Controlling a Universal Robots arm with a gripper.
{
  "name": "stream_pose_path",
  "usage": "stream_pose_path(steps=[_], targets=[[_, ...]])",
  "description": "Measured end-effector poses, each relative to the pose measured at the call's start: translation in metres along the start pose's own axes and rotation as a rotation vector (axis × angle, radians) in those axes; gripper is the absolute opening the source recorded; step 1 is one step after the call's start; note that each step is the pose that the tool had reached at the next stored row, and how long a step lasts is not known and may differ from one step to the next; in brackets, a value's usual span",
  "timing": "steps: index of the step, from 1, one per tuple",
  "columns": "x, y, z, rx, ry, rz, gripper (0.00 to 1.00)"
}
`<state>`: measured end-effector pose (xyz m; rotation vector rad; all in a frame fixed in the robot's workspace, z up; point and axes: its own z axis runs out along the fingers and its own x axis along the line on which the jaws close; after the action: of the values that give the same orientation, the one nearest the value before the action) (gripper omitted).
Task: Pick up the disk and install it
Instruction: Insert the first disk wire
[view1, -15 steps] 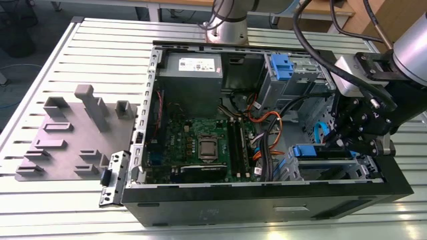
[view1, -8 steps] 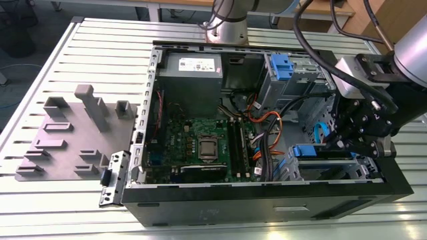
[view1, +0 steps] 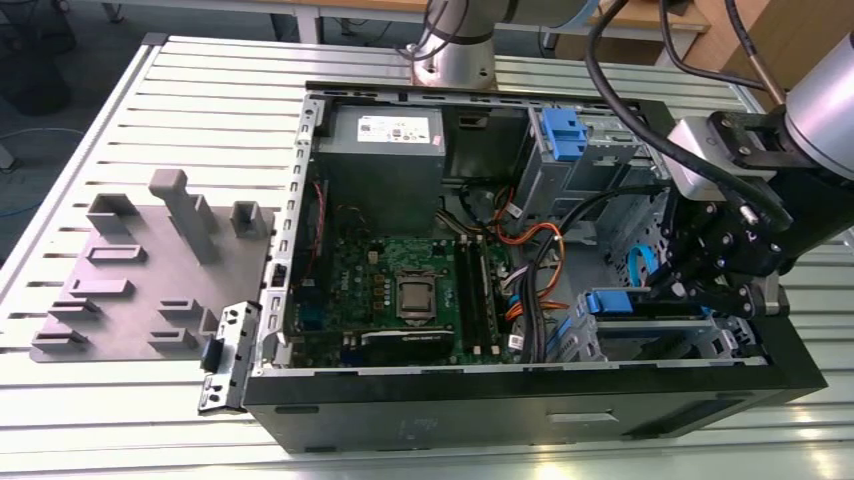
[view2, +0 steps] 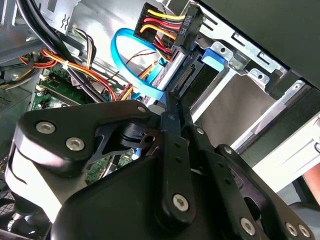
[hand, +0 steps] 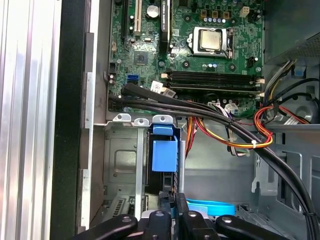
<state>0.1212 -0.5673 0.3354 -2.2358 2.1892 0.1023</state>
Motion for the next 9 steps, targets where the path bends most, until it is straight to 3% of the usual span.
stream_pose_path(steps=[9], targets=[[-0.0001, 0.0003, -0.0014, 0.0, -0.0011, 0.0, 0.16]])
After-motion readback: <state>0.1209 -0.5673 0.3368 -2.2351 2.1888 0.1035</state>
